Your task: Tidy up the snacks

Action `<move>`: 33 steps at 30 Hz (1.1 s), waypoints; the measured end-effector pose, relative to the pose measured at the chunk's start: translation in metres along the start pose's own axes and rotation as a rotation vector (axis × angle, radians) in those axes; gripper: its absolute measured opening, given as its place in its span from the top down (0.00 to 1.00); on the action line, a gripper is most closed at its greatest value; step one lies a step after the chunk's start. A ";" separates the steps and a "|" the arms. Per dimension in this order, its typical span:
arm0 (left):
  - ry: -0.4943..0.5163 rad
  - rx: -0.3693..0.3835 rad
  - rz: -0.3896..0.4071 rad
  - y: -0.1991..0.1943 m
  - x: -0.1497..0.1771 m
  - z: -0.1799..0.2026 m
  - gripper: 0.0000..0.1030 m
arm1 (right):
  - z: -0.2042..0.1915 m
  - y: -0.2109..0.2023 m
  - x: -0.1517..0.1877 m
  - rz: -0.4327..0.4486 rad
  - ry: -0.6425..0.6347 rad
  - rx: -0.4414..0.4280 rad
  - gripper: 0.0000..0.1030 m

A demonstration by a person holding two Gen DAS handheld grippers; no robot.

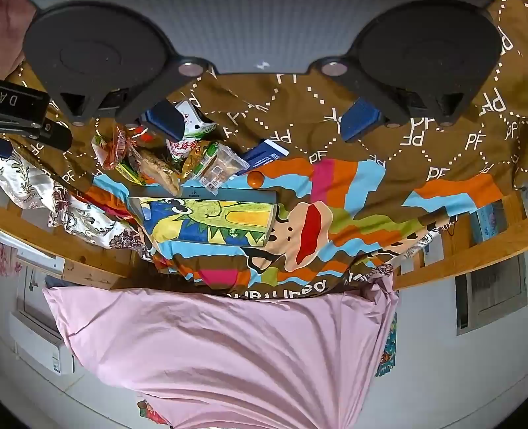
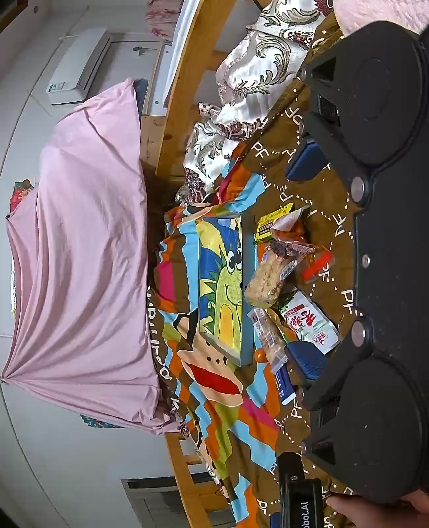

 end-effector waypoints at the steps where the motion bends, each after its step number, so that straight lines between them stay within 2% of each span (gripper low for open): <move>1: 0.000 0.000 -0.001 -0.001 0.001 0.002 0.00 | 0.000 0.000 0.000 0.000 0.000 0.000 0.00; 33: 0.001 0.001 -0.005 0.001 0.002 0.000 0.00 | 0.000 0.001 0.000 -0.006 0.006 -0.001 0.00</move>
Point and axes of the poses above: each gripper's, at about its wrist camera, not at the fingertips, and y roughly the way its jaws point, z to its right, x to its underside, the point moved 7 cm from there along y, roughly the way its jaws point, and after that the axes turned 8 degrees about z, right-handed, at the moved point
